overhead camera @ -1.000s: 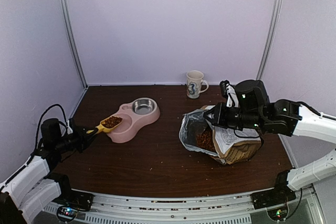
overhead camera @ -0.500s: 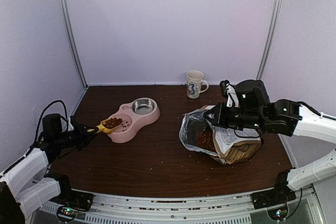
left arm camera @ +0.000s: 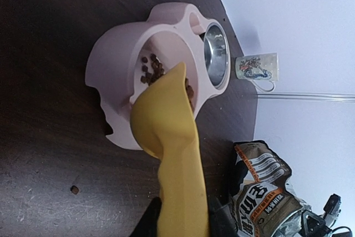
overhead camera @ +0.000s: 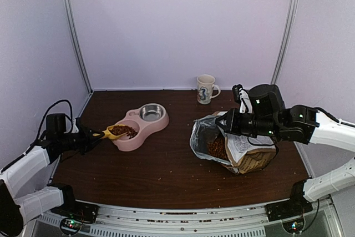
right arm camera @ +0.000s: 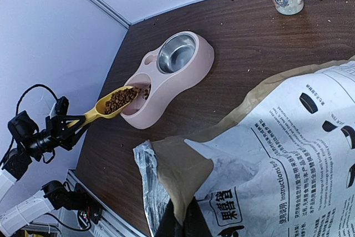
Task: Serve the pet food
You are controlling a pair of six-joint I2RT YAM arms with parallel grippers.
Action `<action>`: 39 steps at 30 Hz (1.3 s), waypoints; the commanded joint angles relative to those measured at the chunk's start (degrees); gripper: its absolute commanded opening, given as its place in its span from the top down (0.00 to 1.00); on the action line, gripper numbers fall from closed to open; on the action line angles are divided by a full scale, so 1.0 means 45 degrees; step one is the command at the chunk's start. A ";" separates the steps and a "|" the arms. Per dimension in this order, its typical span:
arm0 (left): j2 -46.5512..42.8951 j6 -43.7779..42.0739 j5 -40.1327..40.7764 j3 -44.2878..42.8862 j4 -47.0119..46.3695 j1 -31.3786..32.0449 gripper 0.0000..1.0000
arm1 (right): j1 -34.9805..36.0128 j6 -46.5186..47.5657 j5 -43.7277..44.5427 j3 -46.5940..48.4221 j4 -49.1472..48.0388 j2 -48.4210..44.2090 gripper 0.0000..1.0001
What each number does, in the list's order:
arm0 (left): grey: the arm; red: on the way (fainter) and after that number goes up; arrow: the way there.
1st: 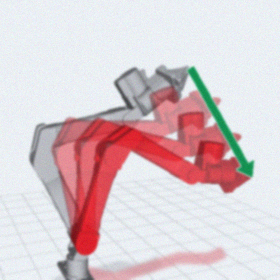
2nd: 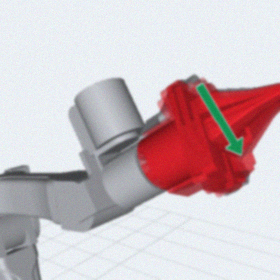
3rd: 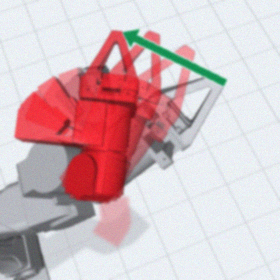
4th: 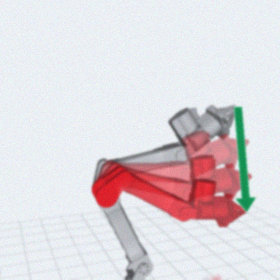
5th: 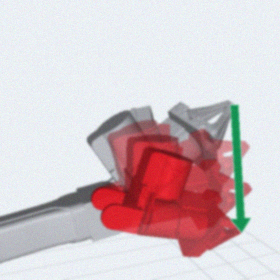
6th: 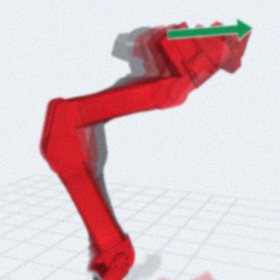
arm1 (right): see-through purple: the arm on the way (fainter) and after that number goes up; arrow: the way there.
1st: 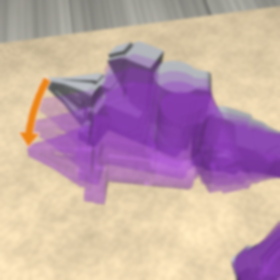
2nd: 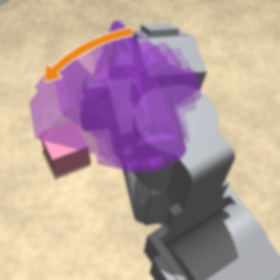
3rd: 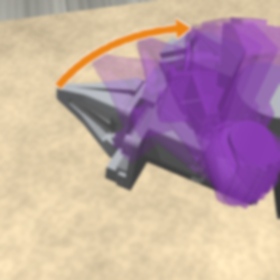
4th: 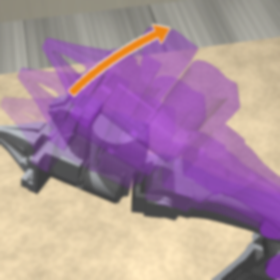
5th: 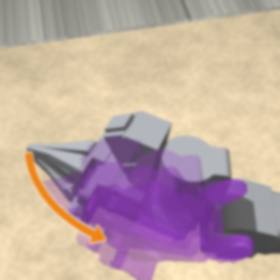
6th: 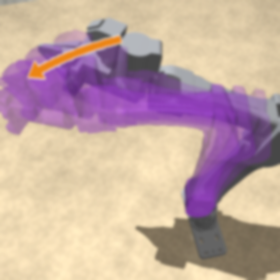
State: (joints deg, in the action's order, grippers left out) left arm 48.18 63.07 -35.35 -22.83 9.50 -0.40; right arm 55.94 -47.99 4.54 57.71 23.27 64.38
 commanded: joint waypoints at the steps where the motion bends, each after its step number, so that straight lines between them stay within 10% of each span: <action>1: 0.0531 -0.1204 -0.0130 -0.1052 0.0395 -0.0122 1.00 | -0.0182 0.0277 0.0706 0.0348 -0.0328 -0.0274 1.00; 39: 0.3498 -1.0649 0.3038 -0.8476 0.9794 0.0119 1.00 | -0.0340 0.0643 0.0809 0.0544 0.0081 -0.0234 1.00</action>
State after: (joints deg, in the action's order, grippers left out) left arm 63.13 24.29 -26.22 -56.66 47.62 -0.43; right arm 55.20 -46.39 4.95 57.93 23.77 64.05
